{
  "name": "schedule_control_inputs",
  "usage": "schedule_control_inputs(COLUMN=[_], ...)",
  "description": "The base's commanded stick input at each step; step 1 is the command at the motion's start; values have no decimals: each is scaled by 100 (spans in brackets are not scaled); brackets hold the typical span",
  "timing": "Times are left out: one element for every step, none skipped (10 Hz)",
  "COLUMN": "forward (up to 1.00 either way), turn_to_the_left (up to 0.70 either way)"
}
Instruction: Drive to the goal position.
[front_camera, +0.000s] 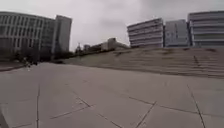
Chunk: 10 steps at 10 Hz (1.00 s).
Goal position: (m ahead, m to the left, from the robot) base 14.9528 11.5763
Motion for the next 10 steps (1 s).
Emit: schedule_control_inputs(forward=[100,100,100,100,100,100,100,100,100,100], turn_to_the_left=[0,7,0,12,22,1,9,23,2,9])
